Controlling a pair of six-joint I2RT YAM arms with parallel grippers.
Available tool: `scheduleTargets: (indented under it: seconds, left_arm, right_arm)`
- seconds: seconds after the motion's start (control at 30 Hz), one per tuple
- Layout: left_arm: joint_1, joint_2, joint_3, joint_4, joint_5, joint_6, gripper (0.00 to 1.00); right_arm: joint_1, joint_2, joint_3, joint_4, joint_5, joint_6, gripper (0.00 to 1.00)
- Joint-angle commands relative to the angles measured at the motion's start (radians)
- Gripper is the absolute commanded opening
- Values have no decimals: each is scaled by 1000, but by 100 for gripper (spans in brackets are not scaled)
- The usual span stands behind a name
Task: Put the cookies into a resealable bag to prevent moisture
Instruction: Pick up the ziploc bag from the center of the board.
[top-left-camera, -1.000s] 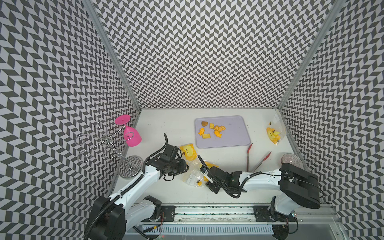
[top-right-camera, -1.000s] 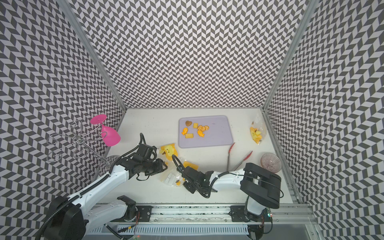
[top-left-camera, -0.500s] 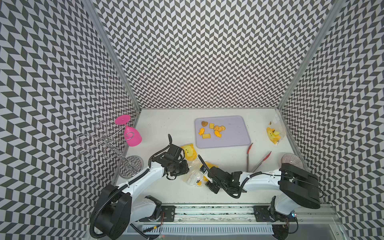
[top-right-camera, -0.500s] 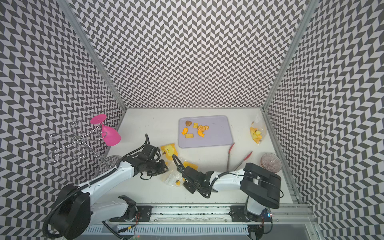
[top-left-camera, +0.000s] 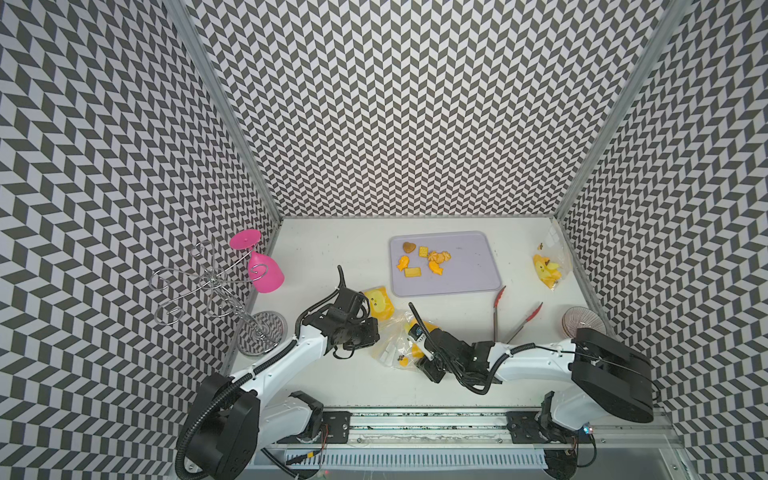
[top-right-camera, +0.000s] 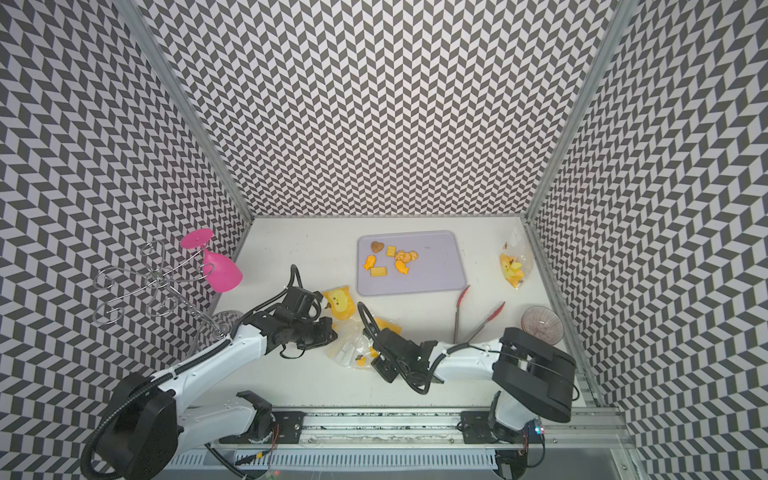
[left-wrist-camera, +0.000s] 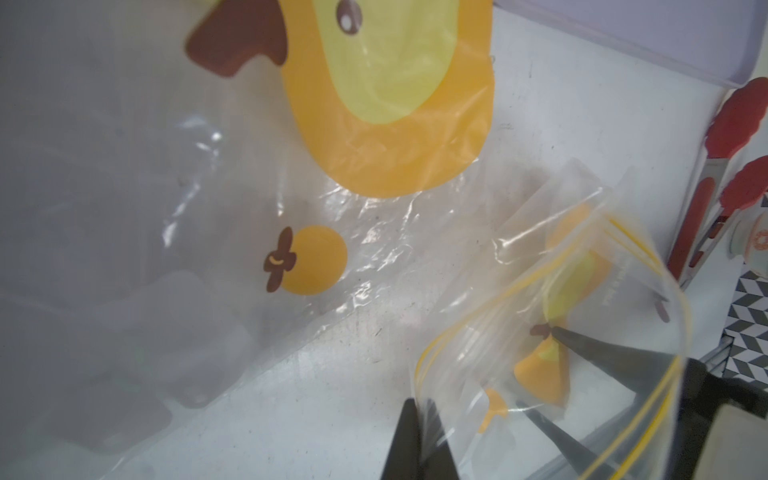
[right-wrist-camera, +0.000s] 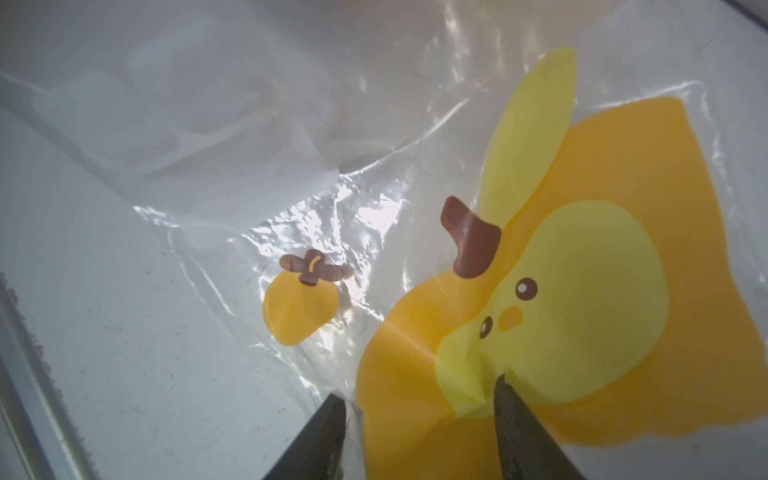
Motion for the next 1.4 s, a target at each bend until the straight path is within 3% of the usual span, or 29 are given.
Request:
scheduleTargets:
  seconds: [0.0, 0.17, 0.5, 0.63, 0.73, 0.83, 0.93, 1.03, 1.17, 1.23, 1.33, 1.37]
  left_arm:
    - [-5, -28, 3, 53, 32, 5, 0]
    - [-5, -63, 23, 80, 54, -1, 0]
    - [17, -100, 177, 90, 29, 12, 0]
    - [89, -46, 350, 9, -78, 54, 0]
    - [169, 26, 498, -54, -159, 102, 0]
    - [255, 116, 628, -80, -203, 153, 0]
    - [301, 232, 781, -130, -335, 185, 0]
    - [305, 377, 960, -214, -578, 213, 0]
    - [281, 576, 1195, -349, -997, 205, 0]
    - [252, 655, 1258, -368, -1118, 221, 0]
    - [153, 778, 1302, -362, -1391, 311, 0]
    - [141, 810, 1321, -388, -1351, 291, 0]
  right_arm:
    - [-14, -51, -17, 59, 1, 26, 68]
    - [-42, -104, -40, 71, 20, 66, 78]
    - [-165, -374, -68, 58, 88, 217, 84]
    - [-181, -517, -63, 76, 205, 256, 100]
    - [-226, -586, -39, 23, 249, 331, 100]
    - [-291, -595, -6, -30, 203, 328, 100]
    - [-347, -572, 27, -96, 181, 326, 100]
    - [-421, -478, 114, -266, 210, 397, 100]
    - [-545, -357, 222, -534, 273, 534, 80]
    - [-601, -326, 248, -609, 284, 562, 82]
    - [-651, -319, 235, -664, 327, 600, 89]
    - [-670, -319, 225, -680, 332, 612, 89]
